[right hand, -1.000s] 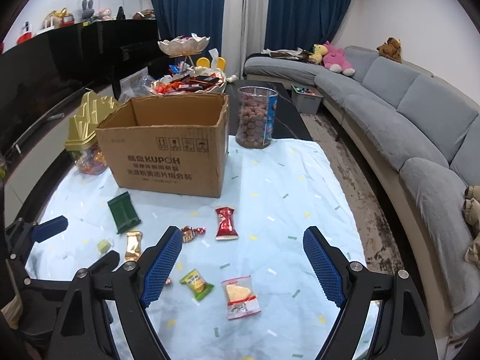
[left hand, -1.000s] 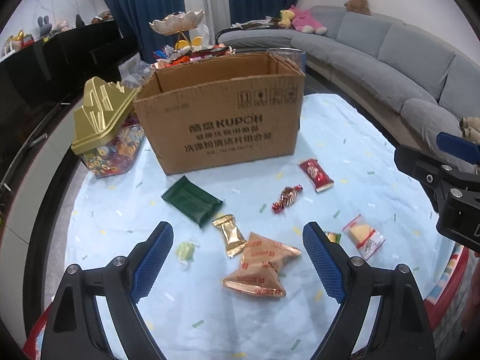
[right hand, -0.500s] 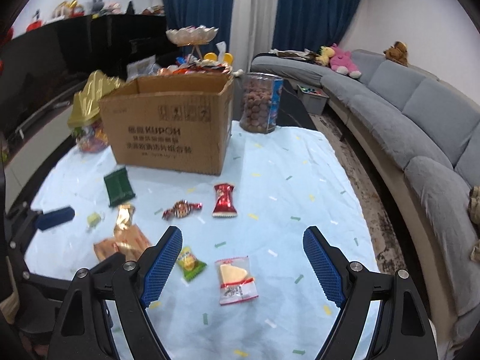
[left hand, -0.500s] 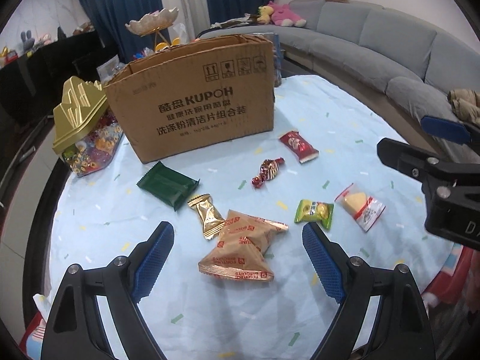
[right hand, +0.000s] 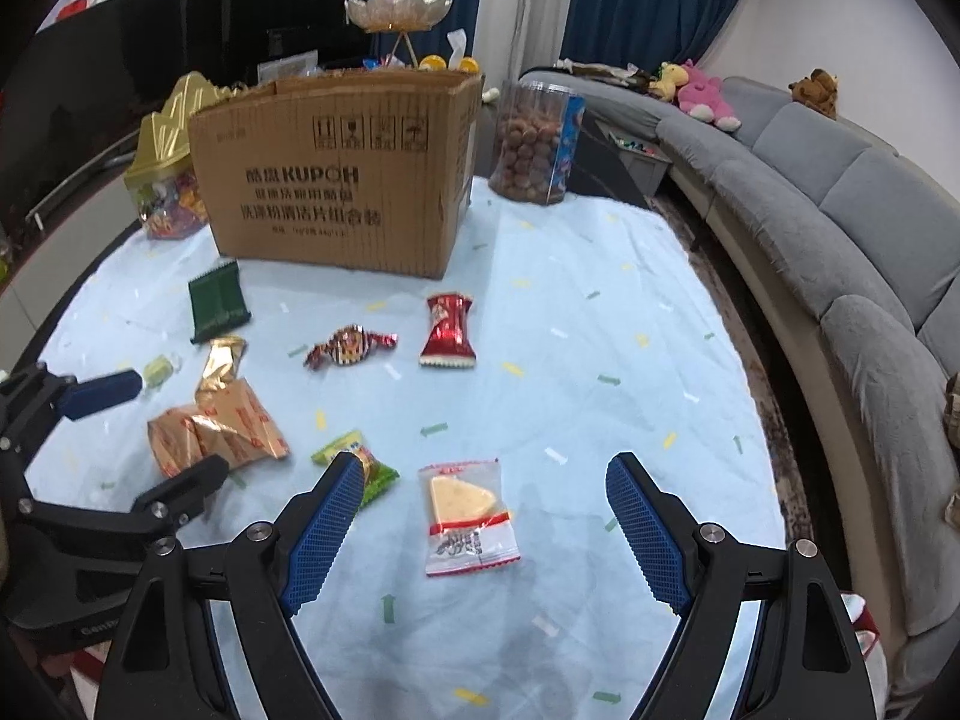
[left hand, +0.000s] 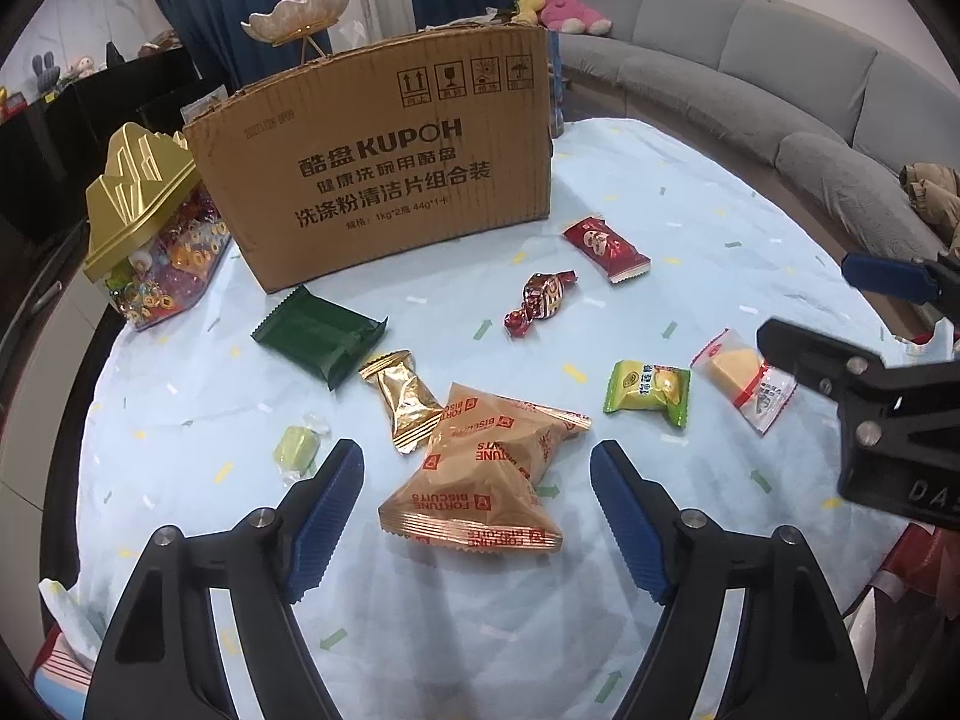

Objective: Organize snacks
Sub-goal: 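Grasp the gold biscuit packet with the left tool while the right tool grasps the cheese-slice packet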

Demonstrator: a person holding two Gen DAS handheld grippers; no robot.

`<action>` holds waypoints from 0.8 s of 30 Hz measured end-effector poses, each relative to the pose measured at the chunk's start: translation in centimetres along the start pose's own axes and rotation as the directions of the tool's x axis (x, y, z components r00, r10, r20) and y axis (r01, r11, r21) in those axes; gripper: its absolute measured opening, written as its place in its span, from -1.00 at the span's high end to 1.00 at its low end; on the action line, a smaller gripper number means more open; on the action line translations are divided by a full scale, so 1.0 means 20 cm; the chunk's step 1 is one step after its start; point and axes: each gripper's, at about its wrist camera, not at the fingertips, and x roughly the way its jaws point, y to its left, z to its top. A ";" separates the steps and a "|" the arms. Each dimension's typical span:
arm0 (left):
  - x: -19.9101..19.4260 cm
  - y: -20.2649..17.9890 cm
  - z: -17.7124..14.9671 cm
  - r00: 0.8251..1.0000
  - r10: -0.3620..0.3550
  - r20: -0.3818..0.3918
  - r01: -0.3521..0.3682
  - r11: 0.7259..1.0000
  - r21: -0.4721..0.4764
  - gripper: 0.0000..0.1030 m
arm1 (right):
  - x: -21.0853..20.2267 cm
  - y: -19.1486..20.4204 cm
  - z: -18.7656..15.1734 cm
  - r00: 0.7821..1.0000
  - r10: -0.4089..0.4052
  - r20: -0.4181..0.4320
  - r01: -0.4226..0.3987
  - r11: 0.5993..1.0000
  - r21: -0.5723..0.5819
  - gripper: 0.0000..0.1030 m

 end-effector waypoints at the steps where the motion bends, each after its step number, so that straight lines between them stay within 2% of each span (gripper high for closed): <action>1: 0.01 0.00 0.00 1.000 -0.001 -0.004 0.001 1.000 -0.003 -0.52 | 0.02 0.00 -0.01 1.000 0.000 -0.013 0.000 1.000 0.000 -0.62; 16: 0.13 0.02 -0.02 0.998 -0.028 -0.063 0.026 0.999 -0.038 -0.36 | 0.19 -0.01 -0.07 0.994 0.016 -0.110 -0.016 1.000 0.007 -0.62; 24: 0.18 0.01 -0.02 0.995 -0.046 -0.090 0.041 0.998 -0.057 -0.20 | 0.24 -0.04 -0.08 0.988 0.040 -0.146 -0.035 0.999 0.040 -0.58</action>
